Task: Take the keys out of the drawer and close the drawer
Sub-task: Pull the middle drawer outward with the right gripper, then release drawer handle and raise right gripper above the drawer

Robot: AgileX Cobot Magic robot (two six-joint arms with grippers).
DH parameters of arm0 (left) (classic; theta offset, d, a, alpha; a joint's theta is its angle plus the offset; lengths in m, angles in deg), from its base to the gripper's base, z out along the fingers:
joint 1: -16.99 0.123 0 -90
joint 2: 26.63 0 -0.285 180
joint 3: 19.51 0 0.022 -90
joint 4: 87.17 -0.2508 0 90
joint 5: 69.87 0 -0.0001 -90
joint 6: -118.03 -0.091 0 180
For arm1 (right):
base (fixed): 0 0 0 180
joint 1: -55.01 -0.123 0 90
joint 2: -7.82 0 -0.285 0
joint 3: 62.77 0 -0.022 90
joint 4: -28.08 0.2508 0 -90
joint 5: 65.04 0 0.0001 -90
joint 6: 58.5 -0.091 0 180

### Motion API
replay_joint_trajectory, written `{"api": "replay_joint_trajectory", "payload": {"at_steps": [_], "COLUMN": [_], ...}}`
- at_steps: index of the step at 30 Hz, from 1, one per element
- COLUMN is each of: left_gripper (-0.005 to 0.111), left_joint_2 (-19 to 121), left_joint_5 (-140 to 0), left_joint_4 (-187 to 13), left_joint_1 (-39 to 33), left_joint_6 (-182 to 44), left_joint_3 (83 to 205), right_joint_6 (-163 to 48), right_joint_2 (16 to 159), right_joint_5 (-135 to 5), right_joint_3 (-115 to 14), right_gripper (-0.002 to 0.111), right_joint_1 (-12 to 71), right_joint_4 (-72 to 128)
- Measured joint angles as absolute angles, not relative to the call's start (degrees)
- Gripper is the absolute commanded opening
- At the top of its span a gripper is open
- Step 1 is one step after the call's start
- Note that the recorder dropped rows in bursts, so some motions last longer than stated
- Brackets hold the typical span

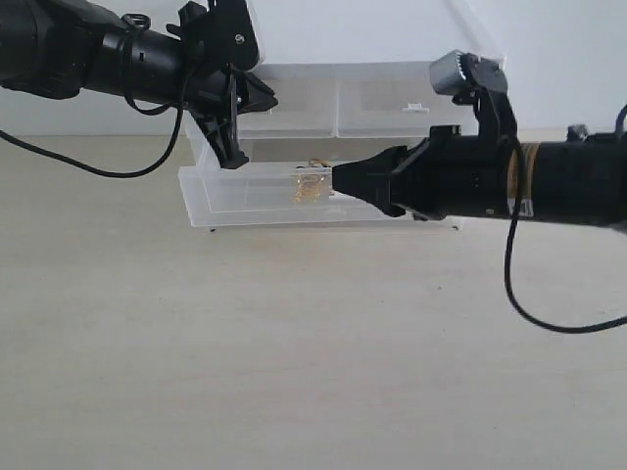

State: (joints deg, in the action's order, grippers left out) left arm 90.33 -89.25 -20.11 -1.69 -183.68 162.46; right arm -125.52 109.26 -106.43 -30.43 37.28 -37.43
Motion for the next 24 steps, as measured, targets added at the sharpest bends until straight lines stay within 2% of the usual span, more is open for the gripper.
{"api": "replay_joint_trajectory", "payload": {"at_steps": [4,8,11,14,24], "left_gripper": [0.004,0.004,0.004,0.004,0.004], "left_joint_2": [90.33,90.33,90.33,90.33,90.33], "left_joint_5": [-89.36,-89.55,-89.55,-89.55,-89.55], "left_joint_4": [-19.99,-19.98,-19.98,-19.98,-19.98], "left_joint_1": [-1.69,-1.69,-1.69,-1.69,-1.69], "left_joint_6": [-182.63,-180.89,-180.55,-179.38,-178.67], "left_joint_3": [162.46,162.46,162.46,162.46,162.46], "right_joint_6": [-142.28,-154.71,-156.82,-157.02,-146.89], "right_joint_2": [104.58,103.78,103.76,103.52,102.42], "right_joint_5": [-97.1,-101.29,-106.48,-105.98,-83.34], "right_joint_3": [-35.05,-41.47,-45.62,-47.45,-48.16], "right_gripper": [0.048,0.047,0.047,0.047,0.047], "right_joint_1": [37.28,38.47,39.68,40.14,38.7], "right_joint_4": [-57.72,-68.77,-70.63,-71.05,-72.0]}}
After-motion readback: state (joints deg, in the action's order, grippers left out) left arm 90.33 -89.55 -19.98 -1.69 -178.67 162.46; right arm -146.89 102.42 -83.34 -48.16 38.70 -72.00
